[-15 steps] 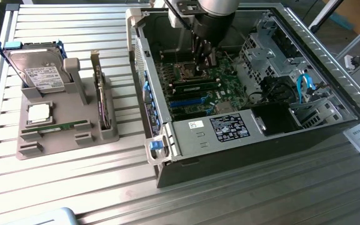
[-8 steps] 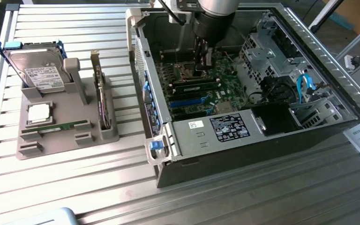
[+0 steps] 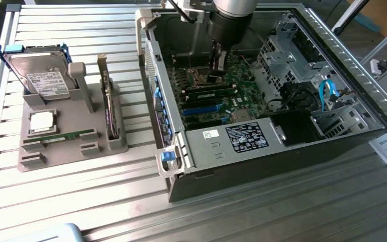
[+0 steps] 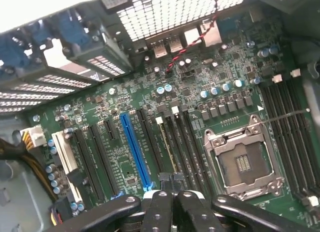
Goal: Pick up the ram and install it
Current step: 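Press down the ram until it locks into place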
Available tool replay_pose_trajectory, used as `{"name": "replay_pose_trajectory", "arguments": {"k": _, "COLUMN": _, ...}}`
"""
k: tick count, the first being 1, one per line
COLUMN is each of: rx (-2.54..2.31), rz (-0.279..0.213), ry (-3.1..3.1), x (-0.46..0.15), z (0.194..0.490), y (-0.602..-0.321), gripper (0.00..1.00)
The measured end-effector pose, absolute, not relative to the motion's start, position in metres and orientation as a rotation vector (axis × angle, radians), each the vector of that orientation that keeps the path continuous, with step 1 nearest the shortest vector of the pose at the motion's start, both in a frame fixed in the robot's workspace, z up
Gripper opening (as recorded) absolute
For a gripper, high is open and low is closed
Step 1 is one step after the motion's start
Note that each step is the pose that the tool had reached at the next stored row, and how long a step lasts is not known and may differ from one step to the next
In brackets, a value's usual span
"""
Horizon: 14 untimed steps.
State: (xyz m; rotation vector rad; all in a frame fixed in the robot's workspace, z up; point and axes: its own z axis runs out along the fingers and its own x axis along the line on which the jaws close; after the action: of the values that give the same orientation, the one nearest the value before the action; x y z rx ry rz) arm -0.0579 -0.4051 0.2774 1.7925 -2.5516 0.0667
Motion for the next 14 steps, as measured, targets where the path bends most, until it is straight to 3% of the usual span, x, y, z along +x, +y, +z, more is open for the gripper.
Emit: {"name": "replay_pose_trajectory", "arguments": {"k": 14, "rx": 1.537, "rz": 0.077, "ry": -2.701, "x": -0.0579, "z": 0.2773, "y": -0.4051, "gripper": 0.11}}
